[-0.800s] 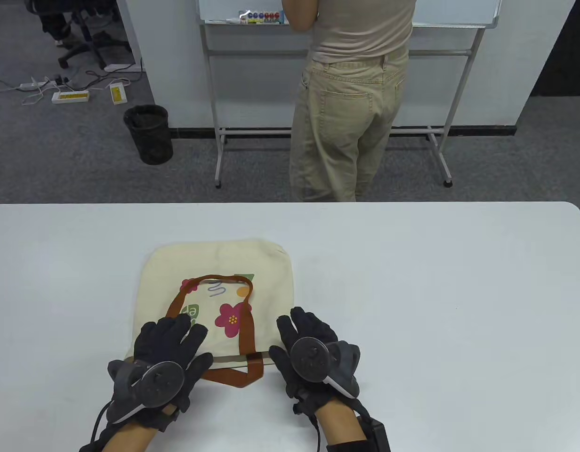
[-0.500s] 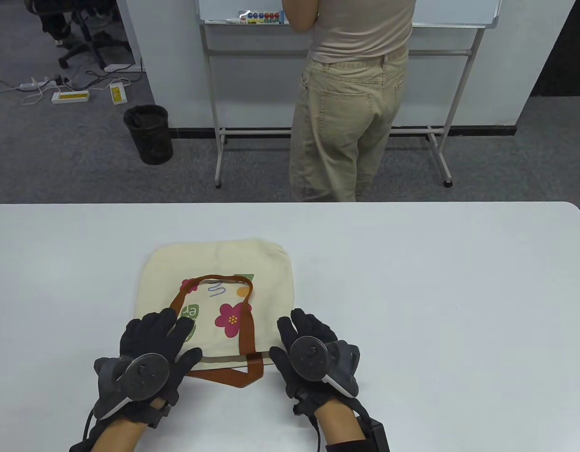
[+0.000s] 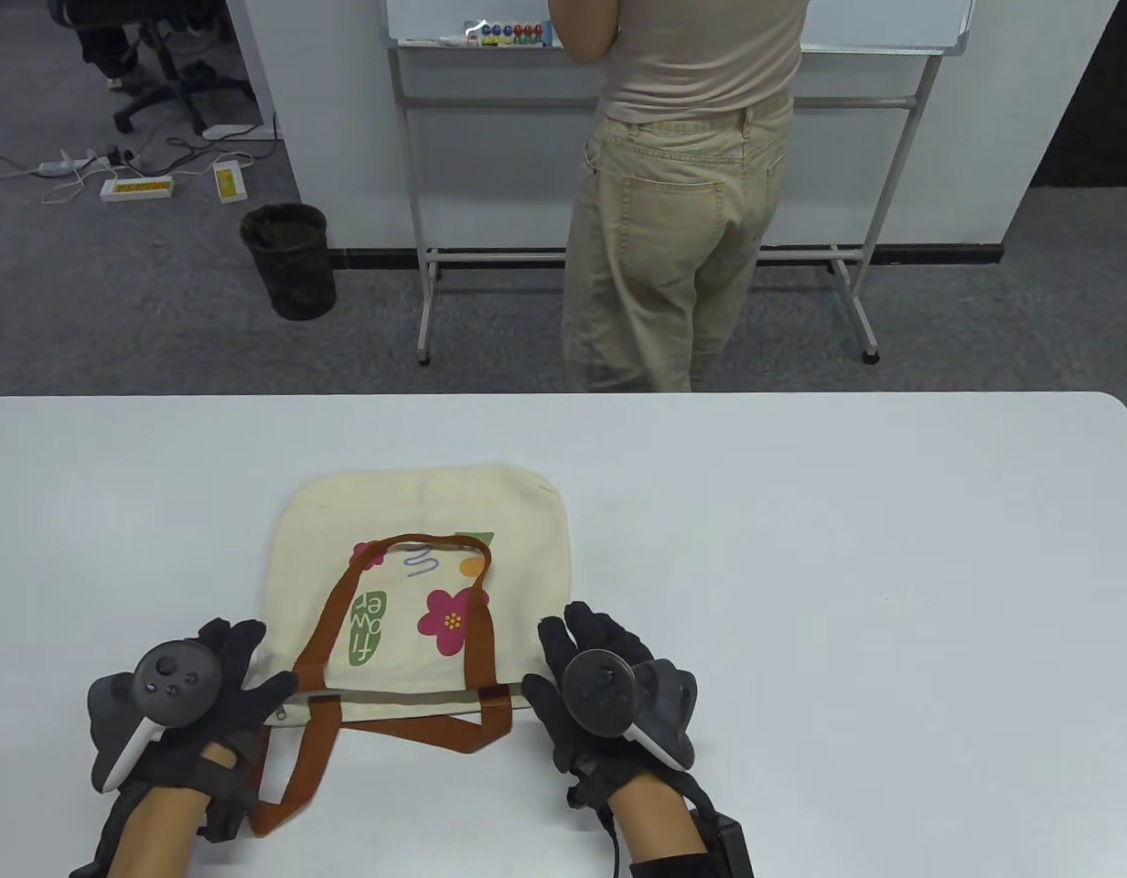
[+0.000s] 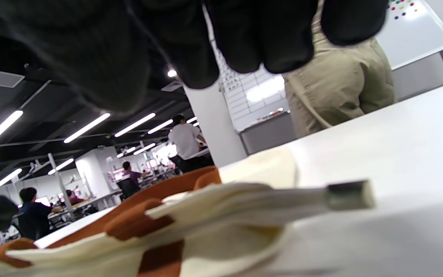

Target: Unzip the canvas bag

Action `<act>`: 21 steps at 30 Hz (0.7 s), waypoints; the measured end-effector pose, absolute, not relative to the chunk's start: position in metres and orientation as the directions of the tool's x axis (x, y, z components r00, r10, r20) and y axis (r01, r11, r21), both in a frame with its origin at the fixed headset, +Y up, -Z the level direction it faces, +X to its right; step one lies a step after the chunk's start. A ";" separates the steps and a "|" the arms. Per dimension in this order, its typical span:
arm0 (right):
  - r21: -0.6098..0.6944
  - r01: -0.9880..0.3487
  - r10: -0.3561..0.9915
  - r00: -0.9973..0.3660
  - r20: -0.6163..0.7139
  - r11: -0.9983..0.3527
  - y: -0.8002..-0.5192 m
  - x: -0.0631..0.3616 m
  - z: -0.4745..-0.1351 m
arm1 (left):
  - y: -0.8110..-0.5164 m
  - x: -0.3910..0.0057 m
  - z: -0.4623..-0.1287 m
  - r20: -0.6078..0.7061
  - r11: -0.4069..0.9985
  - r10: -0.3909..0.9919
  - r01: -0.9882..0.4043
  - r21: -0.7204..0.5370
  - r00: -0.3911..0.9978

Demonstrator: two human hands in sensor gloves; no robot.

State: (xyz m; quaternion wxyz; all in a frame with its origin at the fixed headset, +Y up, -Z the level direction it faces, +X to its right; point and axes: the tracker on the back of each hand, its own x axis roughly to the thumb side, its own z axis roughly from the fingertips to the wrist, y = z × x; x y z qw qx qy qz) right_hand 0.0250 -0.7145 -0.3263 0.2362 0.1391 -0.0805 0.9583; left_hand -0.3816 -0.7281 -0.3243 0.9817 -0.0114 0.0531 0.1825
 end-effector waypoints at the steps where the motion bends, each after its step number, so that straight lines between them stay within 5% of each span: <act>1: -0.084 -0.479 0.437 -0.848 0.300 -0.874 -0.715 0.026 -0.327 | -0.732 -0.384 -0.326 -0.125 0.932 0.354 -0.361 -0.038 0.927; 11: -0.050 -0.483 0.453 -0.849 0.272 -0.874 -0.720 0.033 -0.331 | -0.756 -0.383 -0.332 -0.210 0.929 0.280 -0.319 -0.186 0.937; 16: -0.048 -0.509 0.483 -0.838 0.255 -0.859 -0.720 0.039 -0.332 | -0.754 -0.380 -0.334 -0.216 0.961 0.233 -0.258 -0.095 0.948; 21: -0.070 -0.529 0.500 -0.832 0.240 -0.846 -0.718 0.044 -0.332 | -0.748 -0.386 -0.331 -0.224 0.888 0.453 -0.458 0.030 0.863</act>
